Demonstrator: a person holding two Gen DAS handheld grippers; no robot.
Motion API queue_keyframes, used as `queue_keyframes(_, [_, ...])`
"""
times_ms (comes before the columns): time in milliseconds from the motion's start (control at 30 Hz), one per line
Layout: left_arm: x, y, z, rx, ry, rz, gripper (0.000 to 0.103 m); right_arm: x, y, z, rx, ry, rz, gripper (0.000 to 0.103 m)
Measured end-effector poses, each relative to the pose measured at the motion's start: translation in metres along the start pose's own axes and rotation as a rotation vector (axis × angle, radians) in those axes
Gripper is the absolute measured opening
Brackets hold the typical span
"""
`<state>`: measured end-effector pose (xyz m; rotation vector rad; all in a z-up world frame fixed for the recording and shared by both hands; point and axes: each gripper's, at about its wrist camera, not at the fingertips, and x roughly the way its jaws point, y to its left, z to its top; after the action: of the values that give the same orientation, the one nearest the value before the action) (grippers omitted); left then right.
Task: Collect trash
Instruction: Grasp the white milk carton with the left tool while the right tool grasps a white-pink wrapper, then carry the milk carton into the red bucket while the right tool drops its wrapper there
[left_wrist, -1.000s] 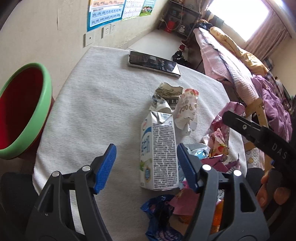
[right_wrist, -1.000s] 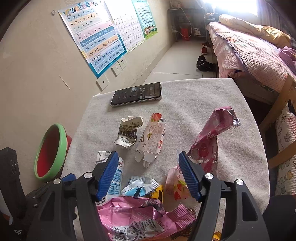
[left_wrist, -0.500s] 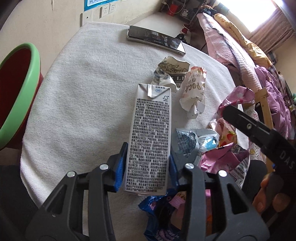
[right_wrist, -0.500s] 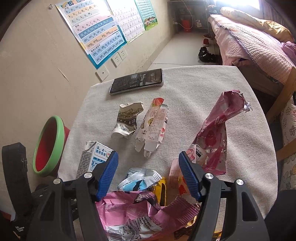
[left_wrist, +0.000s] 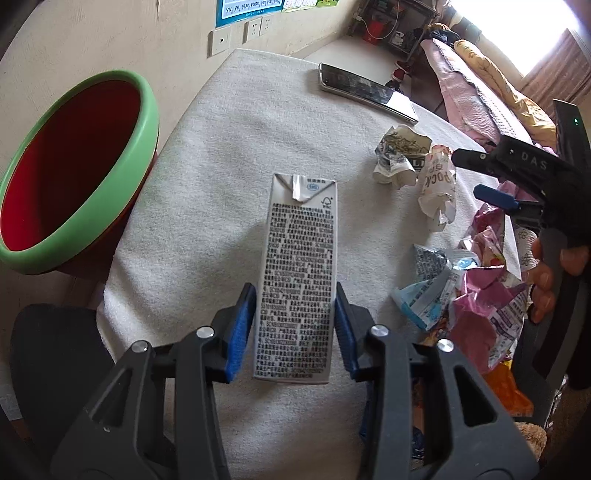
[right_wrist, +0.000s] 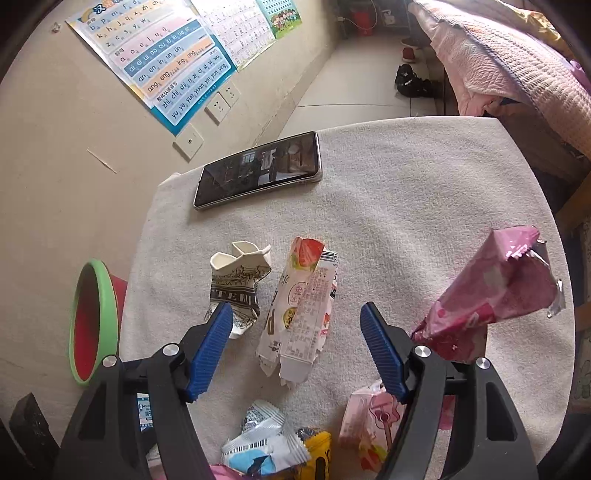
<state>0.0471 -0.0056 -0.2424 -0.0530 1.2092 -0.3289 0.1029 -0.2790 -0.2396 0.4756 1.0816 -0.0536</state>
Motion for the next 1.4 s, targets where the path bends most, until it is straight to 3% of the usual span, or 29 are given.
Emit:
queue_keyframes(67, [0.000, 0.001, -0.001, -0.004, 0.001, 0.004, 0.047, 0.008, -0.002, 0.002, -0.002, 0.015, -0.020, 0.069])
queue_keyframes(200, [0.001, 0.002, -0.003, -0.008, 0.005, 0.005, 0.049, 0.023, -0.006, -0.001, 0.016, 0.065, -0.012, 0.068])
queue_keyframes(367, [0.000, 0.005, -0.005, -0.023, 0.005, 0.002, 0.057, 0.029, -0.005, -0.005, 0.002, 0.099, 0.024, 0.039])
queue_keyframes(533, [-0.001, 0.009, -0.006, -0.038, 0.003, -0.001, 0.057, 0.015, 0.000, -0.011, -0.037, 0.076, 0.046, 0.033])
queue_keyframes(833, [0.003, 0.003, -0.009, -0.019, 0.016, -0.006, 0.057, 0.005, -0.007, -0.028, -0.025, 0.093, 0.062, 0.032])
queue_keyframes(1100, [0.006, 0.003, -0.010, -0.017, 0.028, -0.007, 0.057, -0.019, 0.000, -0.027, -0.035, 0.030, 0.090, 0.031])
queue_keyframes(1233, [0.009, 0.001, -0.013, -0.011, 0.037, -0.014, 0.043, -0.028, 0.008, -0.027, -0.046, 0.005, 0.103, 0.031])
queue_keyframes(1400, [0.006, 0.005, -0.012, -0.030, 0.020, -0.019, 0.041, -0.041, 0.020, -0.025, -0.079, -0.042, 0.104, 0.031])
